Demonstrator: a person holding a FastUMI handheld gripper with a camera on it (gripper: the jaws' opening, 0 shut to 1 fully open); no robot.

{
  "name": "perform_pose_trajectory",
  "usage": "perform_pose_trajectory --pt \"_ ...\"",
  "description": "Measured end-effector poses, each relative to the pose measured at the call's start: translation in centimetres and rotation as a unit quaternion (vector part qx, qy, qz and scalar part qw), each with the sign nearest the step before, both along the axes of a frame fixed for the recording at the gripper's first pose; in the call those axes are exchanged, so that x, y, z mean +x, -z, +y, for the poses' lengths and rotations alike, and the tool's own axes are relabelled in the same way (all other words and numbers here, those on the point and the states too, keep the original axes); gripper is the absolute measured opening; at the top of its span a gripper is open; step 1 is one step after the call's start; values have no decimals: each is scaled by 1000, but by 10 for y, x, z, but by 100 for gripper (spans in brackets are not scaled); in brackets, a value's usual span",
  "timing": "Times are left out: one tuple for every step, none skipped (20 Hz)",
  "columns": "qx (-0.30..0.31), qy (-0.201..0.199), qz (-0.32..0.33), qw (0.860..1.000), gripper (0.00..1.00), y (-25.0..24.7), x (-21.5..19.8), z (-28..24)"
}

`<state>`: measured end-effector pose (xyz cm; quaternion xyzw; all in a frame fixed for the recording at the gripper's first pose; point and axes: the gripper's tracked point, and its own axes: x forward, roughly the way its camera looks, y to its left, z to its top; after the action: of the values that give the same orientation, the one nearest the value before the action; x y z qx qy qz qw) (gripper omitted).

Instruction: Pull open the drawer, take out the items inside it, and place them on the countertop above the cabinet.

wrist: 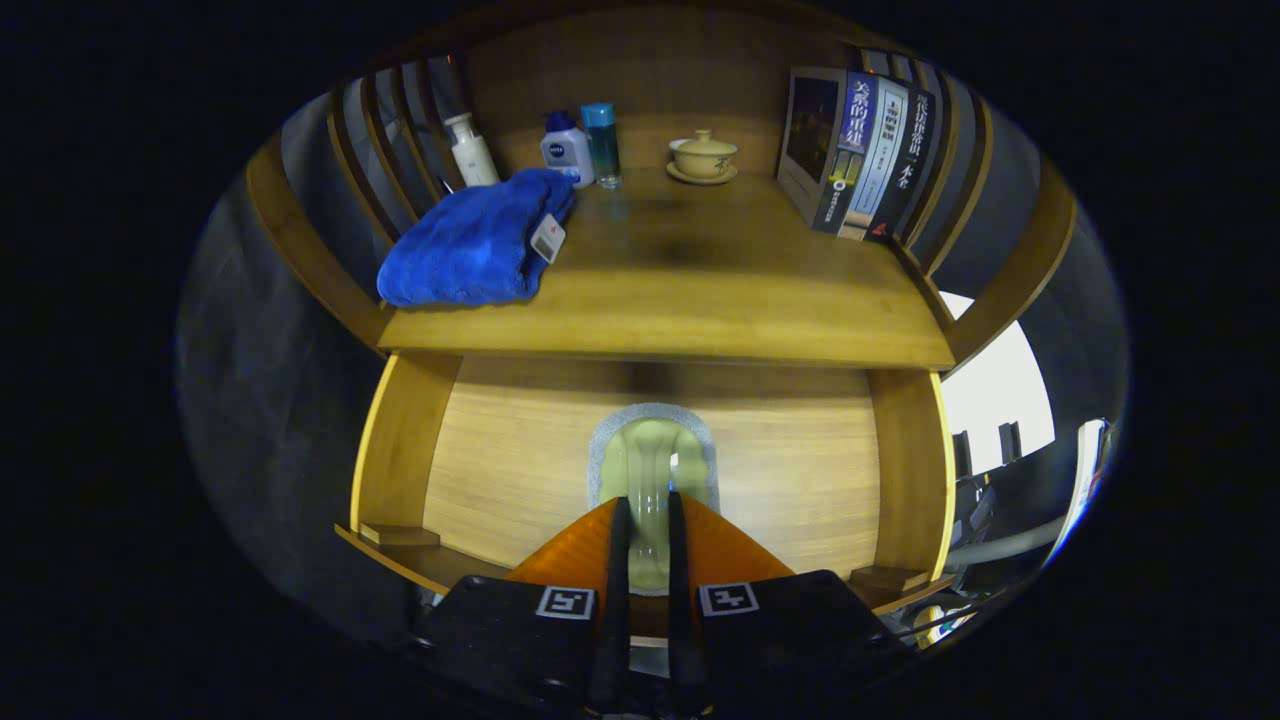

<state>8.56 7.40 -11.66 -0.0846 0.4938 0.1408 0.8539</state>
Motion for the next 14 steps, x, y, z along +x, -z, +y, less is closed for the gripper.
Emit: perform_pose_trajectory --pt "-2 2 -5 1000 25 -9 3 -2" --pt "-1 4 -10 1000 25 -18 7 -3" --pt "3 5 -14 1000 25 -28 11 -4" --pt "8 9 -22 1000 25 -38 19 -5" --pt "11 12 -29 999 24 -47 26 -5" --pt "12 16 -35 999 25 -55 35 -6" --pt "13 20 -39 999 25 -60 41 -7" --pt "15 24 -42 999 25 -66 49 -7" --pt "16 27 -45 999 24 -70 56 -8" --pt "16 30 -48 998 25 -74 65 -8" --pt "14 33 -49 998 24 -76 73 -8" --pt "13 36 -50 998 24 -77 81 -7" --pt "11 38 -49 998 24 -77 89 -5" --pt "10 39 -50 998 25 -76 100 -2"
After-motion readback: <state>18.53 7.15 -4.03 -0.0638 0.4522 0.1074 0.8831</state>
